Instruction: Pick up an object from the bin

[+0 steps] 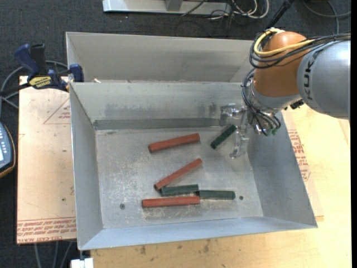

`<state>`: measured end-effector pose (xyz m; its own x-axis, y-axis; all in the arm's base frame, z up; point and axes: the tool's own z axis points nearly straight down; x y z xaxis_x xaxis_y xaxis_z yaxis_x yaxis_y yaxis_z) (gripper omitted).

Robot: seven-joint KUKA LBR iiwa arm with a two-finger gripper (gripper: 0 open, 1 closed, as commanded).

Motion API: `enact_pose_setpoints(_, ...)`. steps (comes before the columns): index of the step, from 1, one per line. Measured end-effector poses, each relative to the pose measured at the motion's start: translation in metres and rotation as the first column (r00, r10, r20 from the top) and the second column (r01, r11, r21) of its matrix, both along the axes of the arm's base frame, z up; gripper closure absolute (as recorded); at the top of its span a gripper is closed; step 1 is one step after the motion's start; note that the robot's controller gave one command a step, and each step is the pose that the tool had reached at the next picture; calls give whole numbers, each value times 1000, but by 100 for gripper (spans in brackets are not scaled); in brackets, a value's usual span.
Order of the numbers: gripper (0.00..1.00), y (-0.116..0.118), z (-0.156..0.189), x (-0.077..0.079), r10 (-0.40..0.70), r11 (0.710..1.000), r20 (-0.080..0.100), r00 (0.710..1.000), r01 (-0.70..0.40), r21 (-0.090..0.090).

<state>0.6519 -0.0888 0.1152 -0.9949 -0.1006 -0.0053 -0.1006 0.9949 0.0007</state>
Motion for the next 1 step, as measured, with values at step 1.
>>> enact_pose_setpoints(1,0,-5,-48,4,76,997,-5,997,-76,0)
